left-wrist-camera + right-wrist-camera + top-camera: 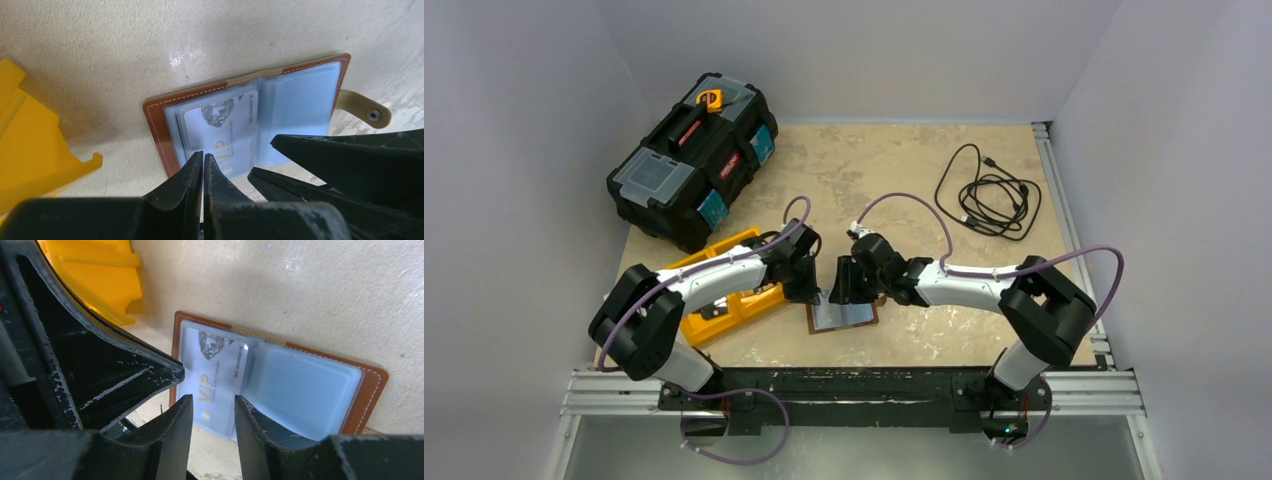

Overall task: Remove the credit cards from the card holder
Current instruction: Remove the credit card from the card holder.

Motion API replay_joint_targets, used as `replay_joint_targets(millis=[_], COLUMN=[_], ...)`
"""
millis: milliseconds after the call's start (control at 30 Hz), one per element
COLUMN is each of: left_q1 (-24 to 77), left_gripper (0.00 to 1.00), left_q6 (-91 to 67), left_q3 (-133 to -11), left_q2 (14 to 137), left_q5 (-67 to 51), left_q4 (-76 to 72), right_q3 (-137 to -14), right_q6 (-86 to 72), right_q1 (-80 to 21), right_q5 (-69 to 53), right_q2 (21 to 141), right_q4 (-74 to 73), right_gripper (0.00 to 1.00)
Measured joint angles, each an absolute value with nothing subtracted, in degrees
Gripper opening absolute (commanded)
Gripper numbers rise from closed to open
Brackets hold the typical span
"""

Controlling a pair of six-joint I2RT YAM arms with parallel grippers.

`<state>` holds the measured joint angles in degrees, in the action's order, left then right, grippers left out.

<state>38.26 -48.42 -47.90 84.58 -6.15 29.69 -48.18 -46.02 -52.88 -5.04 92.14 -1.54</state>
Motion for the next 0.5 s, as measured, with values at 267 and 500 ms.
replay_joint_targets(millis=[267, 500], left_q1=[38.3, 38.3], left_gripper=[0.0, 0.0], left_q6=[-48.4, -48.4], left_q3=[-47.5, -47.4], left_q2=[86.9, 87.4], left_q5=[-5.9, -6.3], left_q4=[29.0, 27.8], right_q3=[-44.3, -42.1], right_q6=[-46.5, -47.5], right_q1=[-49.9, -49.1], right_q5=[-8.8, -11.6], right_q2=[93.9, 94.6], right_q4=[3.7, 8.3], right_gripper=[0.35, 0.32])
